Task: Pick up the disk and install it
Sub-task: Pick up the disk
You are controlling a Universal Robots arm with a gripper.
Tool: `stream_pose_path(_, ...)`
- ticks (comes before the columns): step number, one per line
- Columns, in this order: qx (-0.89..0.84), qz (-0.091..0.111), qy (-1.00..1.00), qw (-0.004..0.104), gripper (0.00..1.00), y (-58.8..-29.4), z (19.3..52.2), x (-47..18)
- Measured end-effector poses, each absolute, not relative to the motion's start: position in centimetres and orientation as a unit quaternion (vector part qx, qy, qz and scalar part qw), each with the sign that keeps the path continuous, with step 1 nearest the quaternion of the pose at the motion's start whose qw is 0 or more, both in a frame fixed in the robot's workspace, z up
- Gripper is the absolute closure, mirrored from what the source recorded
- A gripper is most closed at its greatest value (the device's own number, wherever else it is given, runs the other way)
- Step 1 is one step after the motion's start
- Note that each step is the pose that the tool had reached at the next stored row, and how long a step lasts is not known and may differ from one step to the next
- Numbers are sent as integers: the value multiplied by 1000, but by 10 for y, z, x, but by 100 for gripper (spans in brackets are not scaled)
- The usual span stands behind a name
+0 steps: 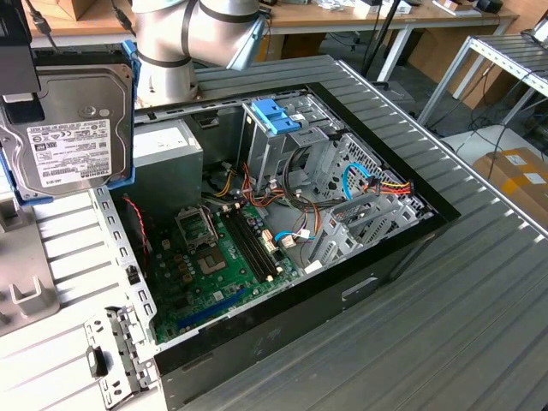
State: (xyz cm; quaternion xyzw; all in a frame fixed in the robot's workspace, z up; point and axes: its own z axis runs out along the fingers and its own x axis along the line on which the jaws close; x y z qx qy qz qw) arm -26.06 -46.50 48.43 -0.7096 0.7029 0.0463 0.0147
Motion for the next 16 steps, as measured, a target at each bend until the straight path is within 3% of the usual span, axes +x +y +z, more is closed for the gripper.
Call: stream_pose_path(16,-710,46,703,15,63,-474,484,-258)
